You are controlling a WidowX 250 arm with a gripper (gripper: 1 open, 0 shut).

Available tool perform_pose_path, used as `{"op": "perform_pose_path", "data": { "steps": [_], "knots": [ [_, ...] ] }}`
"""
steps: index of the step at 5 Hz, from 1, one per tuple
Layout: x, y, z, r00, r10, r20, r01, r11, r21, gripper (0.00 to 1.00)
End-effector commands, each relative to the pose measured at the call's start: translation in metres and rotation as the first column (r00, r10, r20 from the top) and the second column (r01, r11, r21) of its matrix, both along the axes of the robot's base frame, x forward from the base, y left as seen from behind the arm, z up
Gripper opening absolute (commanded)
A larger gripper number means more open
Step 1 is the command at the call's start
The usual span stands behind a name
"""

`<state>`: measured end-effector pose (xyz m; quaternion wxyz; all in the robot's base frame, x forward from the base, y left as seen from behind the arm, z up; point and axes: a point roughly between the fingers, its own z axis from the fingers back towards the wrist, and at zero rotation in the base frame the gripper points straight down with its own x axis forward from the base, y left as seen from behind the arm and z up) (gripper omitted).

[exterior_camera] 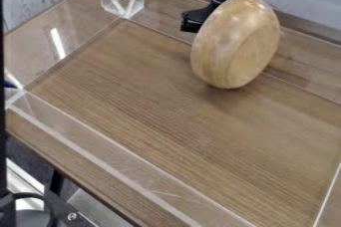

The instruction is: Remove the green block from inside the brown bowl and put it on the table

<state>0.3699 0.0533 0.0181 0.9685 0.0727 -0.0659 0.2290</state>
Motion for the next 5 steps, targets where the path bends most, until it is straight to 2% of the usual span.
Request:
{"op": "perform_pose_path", "data": {
  "steps": [1,2,4,5],
  "knots": [
    [-0.016,0.008,-0.014,0.999,0.011,-0.053,-0.011,1.000,-0.002,0.00],
    [-0.017,0.012,-0.012,0.999,0.013,-0.051,-0.013,1.000,-0.002,0.00],
    [-0.025,0.038,-0.012,0.998,0.042,-0.040,-0.039,0.995,0.089,0.00],
    [-0.029,0.048,-0.003,0.996,0.086,-0.024,-0.083,0.990,0.111,0.00]
  ]
}}
